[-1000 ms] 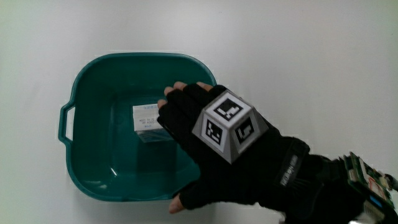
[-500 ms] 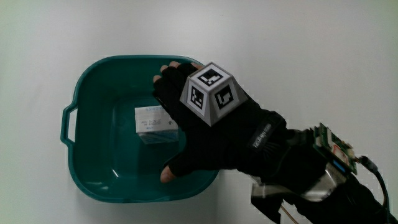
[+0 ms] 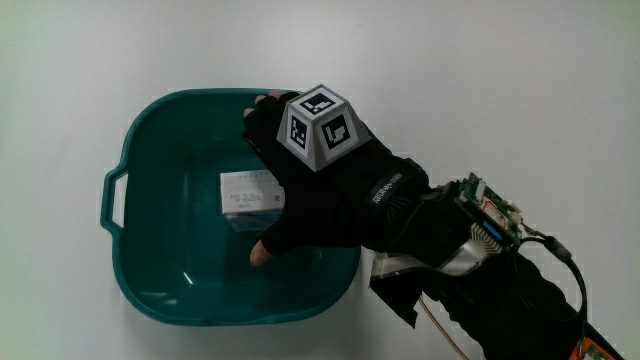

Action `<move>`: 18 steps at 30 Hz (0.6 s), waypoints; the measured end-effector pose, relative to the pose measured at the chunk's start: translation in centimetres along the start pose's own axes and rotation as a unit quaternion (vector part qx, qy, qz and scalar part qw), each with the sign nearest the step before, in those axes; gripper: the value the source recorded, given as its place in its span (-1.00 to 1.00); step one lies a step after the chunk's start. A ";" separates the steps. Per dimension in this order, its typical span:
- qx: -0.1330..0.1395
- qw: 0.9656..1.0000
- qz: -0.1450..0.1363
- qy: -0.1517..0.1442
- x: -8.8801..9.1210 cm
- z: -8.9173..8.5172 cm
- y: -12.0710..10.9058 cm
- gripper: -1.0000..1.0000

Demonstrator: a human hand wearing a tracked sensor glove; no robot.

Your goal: Pick milk

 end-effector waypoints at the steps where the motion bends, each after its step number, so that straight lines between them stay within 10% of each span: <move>1: 0.003 1.000 -0.002 0.004 0.1 -0.1 0.2 0.00; 18: 0.038 0.999 0.019 0.011 0.3 -0.6 1.0 0.25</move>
